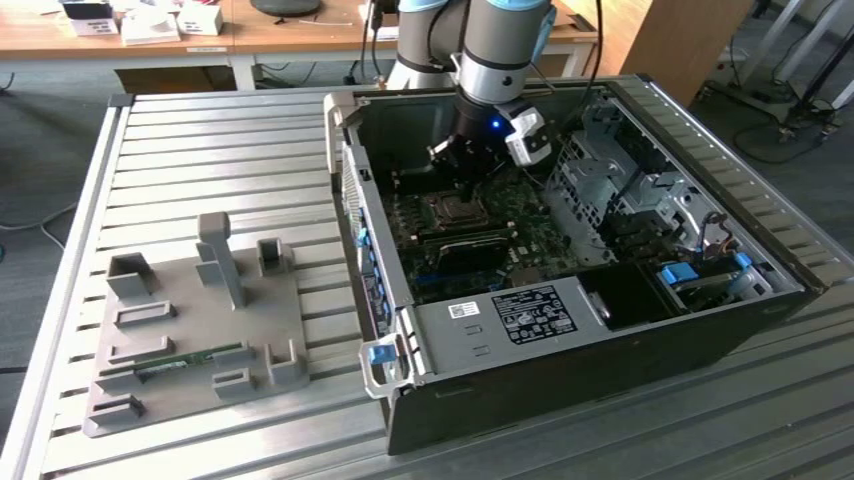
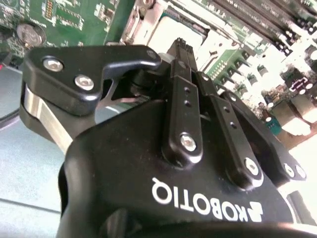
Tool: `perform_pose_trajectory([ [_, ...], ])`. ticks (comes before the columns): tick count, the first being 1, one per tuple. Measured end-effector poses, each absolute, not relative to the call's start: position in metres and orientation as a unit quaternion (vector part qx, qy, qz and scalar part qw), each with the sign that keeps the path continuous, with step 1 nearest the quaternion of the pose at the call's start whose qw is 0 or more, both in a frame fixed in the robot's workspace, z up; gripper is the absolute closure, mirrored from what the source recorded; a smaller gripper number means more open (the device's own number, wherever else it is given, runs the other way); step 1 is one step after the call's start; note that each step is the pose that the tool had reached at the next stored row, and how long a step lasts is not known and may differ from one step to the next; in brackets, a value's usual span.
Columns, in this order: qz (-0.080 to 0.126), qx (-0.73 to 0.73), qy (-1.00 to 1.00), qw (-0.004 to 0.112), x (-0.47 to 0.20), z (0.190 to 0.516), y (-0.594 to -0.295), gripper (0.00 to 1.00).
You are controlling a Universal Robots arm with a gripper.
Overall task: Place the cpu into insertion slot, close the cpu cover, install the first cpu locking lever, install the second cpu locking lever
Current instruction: 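Install the first cpu locking lever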
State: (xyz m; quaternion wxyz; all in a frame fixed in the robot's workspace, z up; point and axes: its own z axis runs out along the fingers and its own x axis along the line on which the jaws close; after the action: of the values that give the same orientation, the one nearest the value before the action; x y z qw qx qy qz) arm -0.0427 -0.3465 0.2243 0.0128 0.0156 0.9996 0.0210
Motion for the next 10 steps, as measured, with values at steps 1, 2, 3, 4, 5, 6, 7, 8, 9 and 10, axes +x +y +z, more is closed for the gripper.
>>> perform_pose_trajectory([
  [1,0.021,0.016,1.0,0.013,-0.0427,0.2243,-0.3465,0.89],
  [2,0.021,0.016,1.0,0.013,-0.0427,0.2247,-0.3464,0.89],
  [3,0.021,0.016,1.0,0.013,-0.0427,0.2256,-0.3464,0.89],
  [4,0.021,0.016,1.0,0.013,-0.0427,0.2271,-0.3464,0.89],
  [5,0.021,0.016,1.0,0.013,-0.0426,0.2289,-0.3464,0.89],
  [6,0.021,0.016,1.0,0.013,-0.0426,0.2305,-0.3465,0.89],
  [7,0.021,0.016,1.0,0.013,-0.0426,0.2319,-0.3464,0.89],
  [8,0.021,0.016,1.0,0.013,-0.0426,0.2329,-0.3464,0.89],
  [9,0.021,0.016,1.0,0.013,-0.0426,0.2335,-0.3463,0.89],
  [10,0.021,0.016,1.0,0.013,-0.0426,0.2335,-0.3463,0.89],
])
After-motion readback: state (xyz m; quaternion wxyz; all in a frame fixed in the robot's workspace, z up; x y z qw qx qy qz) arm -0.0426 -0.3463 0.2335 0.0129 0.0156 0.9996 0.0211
